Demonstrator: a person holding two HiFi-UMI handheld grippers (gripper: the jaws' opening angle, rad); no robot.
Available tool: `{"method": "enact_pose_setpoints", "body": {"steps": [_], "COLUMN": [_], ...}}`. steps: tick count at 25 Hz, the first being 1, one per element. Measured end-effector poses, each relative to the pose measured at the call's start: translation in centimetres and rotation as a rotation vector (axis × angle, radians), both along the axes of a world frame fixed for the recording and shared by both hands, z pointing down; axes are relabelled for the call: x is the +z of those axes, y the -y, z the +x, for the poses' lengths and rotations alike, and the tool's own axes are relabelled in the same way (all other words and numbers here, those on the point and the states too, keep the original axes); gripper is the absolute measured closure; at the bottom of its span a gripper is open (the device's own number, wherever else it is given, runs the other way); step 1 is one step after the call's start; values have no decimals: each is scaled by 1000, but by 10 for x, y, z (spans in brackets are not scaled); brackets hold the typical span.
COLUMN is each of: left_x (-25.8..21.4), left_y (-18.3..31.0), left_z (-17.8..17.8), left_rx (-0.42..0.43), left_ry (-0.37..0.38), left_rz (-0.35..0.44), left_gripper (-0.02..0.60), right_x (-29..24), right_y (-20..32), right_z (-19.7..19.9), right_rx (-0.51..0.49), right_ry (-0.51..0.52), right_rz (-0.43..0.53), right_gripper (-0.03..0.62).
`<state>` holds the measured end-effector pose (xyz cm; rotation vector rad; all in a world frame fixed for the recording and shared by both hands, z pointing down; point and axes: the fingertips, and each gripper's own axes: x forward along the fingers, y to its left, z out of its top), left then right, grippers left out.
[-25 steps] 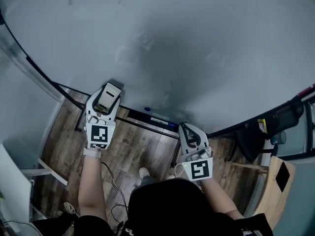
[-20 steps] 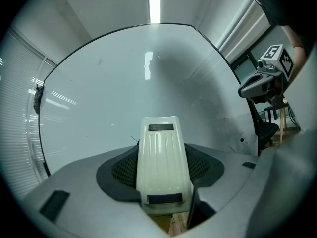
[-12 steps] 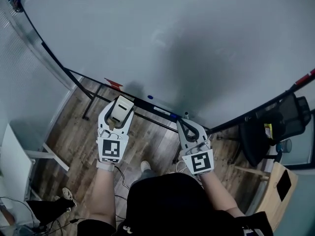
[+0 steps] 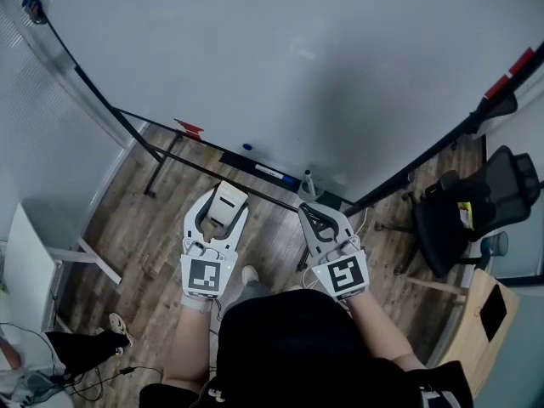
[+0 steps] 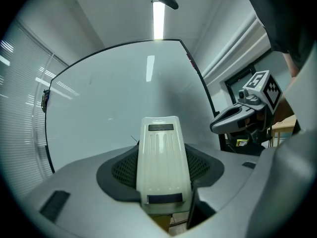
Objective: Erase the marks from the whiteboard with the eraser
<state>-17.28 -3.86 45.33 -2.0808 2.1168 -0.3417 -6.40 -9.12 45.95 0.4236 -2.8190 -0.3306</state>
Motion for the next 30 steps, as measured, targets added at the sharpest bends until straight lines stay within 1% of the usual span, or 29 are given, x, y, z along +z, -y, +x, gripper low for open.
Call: {"method": "enact_pose_setpoints", "body": {"steps": [3, 7, 9, 14, 18, 23, 27, 30], "left_x": [4, 11, 19, 18, 29, 33, 37, 43], "left_y": [-5, -4, -3, 1, 3, 4, 3, 2], "left_z": [28, 56, 66, 82, 89, 88, 84, 82], "left_rx": [27, 65, 88, 93, 117, 116, 123, 139], "left_ry": [-13, -28, -23, -80, -69, -94, -92, -74], "left_rz": [-8, -20, -36, -32, -60, -72, -81, -96], "left_gripper": [314, 314, 314, 314, 314, 314, 314, 314], "right_x": [3, 7, 9, 12, 14, 21, 23, 26], "right_y": [-6, -8, -6, 0, 3, 7, 8, 8], "right_z": [16, 36, 44, 61, 69, 72, 69, 65], "right_rx": [-1, 15, 27, 63, 80, 117, 128, 132], "right_ry": [-2, -4, -4, 1, 1, 10, 4, -10], "right_rz": [-5, -20, -31, -48, -61, -115, -120, -121], "right_gripper": [565, 565, 565, 565, 565, 565, 565, 565]}}
